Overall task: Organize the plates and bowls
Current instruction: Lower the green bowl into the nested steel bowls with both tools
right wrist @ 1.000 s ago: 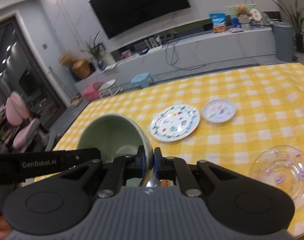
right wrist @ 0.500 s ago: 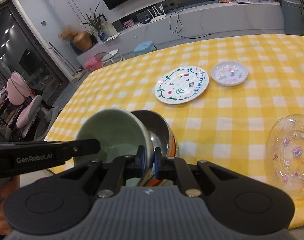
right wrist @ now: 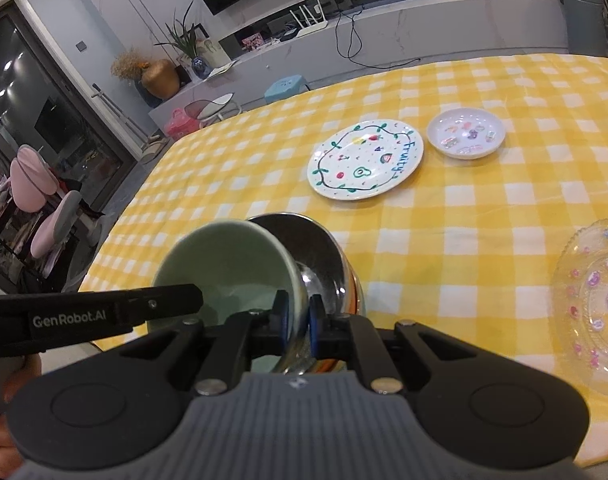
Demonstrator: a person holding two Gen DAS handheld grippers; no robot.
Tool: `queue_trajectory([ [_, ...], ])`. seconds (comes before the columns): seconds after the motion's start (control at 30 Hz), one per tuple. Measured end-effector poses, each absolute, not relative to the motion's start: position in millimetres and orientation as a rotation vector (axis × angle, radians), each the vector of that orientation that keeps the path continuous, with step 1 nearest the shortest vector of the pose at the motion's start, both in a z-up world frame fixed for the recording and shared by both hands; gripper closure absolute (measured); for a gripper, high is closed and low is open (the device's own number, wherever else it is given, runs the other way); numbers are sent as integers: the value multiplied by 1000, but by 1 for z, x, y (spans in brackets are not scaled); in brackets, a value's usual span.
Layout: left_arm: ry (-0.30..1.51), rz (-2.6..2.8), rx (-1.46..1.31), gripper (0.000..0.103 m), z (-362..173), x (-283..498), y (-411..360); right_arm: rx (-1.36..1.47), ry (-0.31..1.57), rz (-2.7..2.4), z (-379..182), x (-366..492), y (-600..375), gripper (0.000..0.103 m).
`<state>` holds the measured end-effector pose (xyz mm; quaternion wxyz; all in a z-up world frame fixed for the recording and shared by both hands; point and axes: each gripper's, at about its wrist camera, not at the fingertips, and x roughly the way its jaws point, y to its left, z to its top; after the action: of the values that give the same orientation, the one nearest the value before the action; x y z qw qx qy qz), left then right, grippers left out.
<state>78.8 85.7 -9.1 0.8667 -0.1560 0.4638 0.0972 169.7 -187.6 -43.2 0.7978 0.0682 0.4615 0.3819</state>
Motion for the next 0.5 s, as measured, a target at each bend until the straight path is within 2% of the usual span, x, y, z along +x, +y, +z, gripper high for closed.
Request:
queue_trajectory([
  [0.5, 973, 230, -306, 87, -15, 84, 82, -37, 883, 795, -49, 165, -162, 97],
])
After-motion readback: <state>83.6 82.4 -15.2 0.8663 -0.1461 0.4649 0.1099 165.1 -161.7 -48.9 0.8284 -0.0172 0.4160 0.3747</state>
